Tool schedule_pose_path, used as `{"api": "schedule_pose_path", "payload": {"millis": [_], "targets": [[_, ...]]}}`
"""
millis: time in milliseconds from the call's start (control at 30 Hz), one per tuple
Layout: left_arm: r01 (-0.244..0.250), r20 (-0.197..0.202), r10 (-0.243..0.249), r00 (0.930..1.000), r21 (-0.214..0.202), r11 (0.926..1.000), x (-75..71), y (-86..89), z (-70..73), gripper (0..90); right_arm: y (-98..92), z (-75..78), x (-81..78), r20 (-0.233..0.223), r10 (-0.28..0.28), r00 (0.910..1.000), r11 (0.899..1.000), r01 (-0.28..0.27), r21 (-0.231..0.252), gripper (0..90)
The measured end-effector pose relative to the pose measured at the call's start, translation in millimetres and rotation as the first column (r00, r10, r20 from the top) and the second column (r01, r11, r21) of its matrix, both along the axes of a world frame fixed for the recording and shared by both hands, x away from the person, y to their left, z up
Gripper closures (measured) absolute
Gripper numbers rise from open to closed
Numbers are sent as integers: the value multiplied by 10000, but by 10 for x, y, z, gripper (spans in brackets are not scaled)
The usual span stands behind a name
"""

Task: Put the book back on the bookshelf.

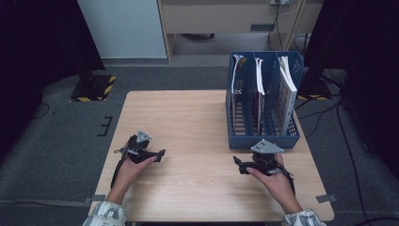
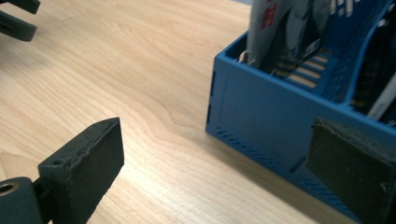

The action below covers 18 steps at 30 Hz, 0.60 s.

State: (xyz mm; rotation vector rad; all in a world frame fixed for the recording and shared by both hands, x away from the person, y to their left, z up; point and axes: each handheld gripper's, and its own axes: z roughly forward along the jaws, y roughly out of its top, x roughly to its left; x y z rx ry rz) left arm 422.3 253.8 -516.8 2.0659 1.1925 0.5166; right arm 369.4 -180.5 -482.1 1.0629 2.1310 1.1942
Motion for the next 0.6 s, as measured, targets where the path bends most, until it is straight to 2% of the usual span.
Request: {"api": "schedule_pose_path", "payload": {"millis": [133, 367, 600], "targets": [[40, -237, -35, 9997, 214, 9998, 7, -26, -49, 46, 51, -57, 0, -275, 220, 9994, 9997, -223, -115, 44], [13, -349, -2, 9994, 337, 9994, 10, -45, -82, 42, 116, -117, 14, -488, 460, 9978, 9985, -473, -261, 46], [-55, -588, 86, 9982, 529, 9986, 21, -61, -133, 39, 227, -214, 10, -953, 814, 9921, 9950, -865, -504, 50]]}}
